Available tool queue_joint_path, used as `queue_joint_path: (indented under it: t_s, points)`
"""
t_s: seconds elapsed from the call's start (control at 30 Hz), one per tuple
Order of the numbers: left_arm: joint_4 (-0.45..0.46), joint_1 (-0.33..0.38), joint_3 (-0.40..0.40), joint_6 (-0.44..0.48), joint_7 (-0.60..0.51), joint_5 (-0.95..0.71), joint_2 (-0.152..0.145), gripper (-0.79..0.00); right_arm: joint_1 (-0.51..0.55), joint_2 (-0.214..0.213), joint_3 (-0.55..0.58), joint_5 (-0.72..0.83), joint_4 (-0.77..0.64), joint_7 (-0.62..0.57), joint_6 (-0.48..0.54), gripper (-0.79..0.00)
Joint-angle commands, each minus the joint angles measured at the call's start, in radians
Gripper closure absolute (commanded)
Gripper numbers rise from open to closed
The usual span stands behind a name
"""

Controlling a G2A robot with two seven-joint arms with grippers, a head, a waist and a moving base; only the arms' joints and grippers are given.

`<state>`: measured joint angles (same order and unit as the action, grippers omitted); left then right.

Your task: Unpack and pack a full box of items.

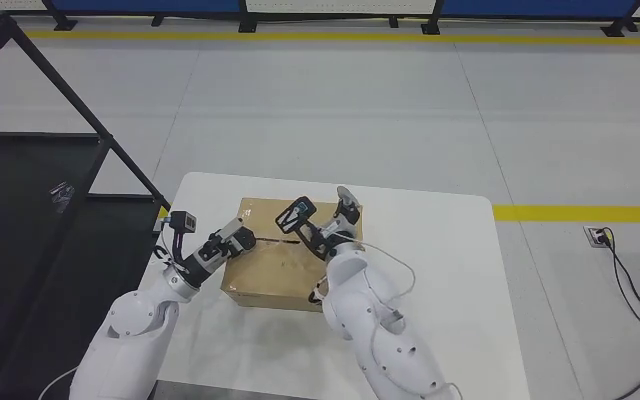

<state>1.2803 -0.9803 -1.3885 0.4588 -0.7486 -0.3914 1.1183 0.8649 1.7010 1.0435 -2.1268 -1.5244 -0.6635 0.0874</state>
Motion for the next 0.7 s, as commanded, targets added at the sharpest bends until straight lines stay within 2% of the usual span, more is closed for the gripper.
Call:
queue_joint_path:
  t_s: [0.0,0.1,0.33,0.43,0.5,0.6,0.63,0.67]
  points:
    - [-0.003,0.001,0.002,0.0,0.0,-0.001,0.0,-0.785,0.016,-0.003,0.015,0.016,-0.019,0.018,0.015,-0.785]
    - [-0.006,0.003,0.004,0.001,0.0,-0.001,0.001,-0.785,0.038,-0.008,0.041,0.032,-0.043,0.033,0.036,-0.785]
    - [-0.011,0.006,0.003,0.005,0.002,0.0,0.001,-0.785,0.136,-0.017,0.09,0.014,-0.156,0.149,-0.1,-0.785]
    - [-0.011,0.005,0.004,0.004,0.003,0.001,0.001,-0.785,0.19,-0.024,0.104,0.015,-0.21,0.203,-0.103,-0.785]
    - [-0.011,0.005,0.004,0.003,0.0,0.001,0.001,-0.785,0.22,-0.029,0.102,0.038,-0.243,0.249,-0.049,-0.785]
    - [-0.011,0.006,0.006,0.004,-0.001,0.001,0.001,-0.785,0.244,-0.047,0.116,0.093,-0.277,0.289,0.23,-0.785]
    - [-0.011,0.006,0.006,0.004,-0.001,0.001,0.001,-0.785,0.244,-0.051,0.126,0.094,-0.287,0.279,0.286,-0.785]
    - [-0.012,0.006,0.006,0.004,-0.001,0.001,0.001,-0.785,0.244,-0.051,0.126,0.094,-0.287,0.279,0.286,-0.785]
